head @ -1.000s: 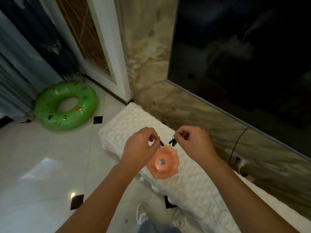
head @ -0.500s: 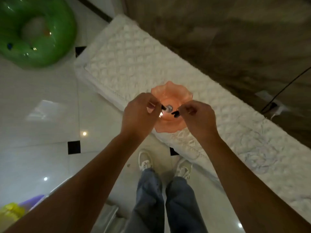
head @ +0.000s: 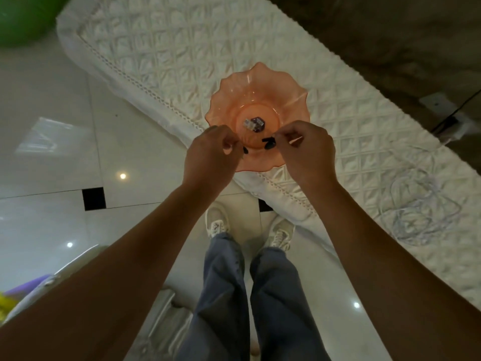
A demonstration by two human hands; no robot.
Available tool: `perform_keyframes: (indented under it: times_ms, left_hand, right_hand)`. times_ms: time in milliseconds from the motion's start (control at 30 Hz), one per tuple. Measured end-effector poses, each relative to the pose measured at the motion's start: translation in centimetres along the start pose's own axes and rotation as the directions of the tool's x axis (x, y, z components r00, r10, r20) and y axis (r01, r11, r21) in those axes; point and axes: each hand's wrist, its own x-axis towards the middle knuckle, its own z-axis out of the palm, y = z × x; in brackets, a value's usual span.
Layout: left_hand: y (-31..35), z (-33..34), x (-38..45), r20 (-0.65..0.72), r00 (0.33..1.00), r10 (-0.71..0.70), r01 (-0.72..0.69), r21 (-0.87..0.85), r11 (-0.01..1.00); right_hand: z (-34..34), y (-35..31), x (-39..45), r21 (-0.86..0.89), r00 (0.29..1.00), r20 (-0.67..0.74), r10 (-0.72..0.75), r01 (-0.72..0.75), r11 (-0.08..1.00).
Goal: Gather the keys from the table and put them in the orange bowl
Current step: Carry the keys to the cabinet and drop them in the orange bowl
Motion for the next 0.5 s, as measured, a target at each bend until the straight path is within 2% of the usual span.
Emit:
perform_keyframes:
  times_ms: [167,300,500]
  left_hand:
    - [0.9,0.0,1.7,-0.001,0.999,-0.033,0.033,0.008,0.999]
    - [0.9,1.2,2.1,0.039,0.997,-0.066,0.064,0.059,0.996]
    - [0.1,2.6,1.0,0.107,0.990,-0.095,0.085,0.092,0.992]
  right_hand:
    - [0.1,-0.2,0.9,0.015,1.000,0.004,0.013,-0.013,1.000]
    - [0.8,0.8,1.0,-0.027,1.000,0.028,-0.006,0.006,1.000]
    - [1.4,2.6,0.0,-0.064,0.997,0.064,0.041,-0.037,0.997]
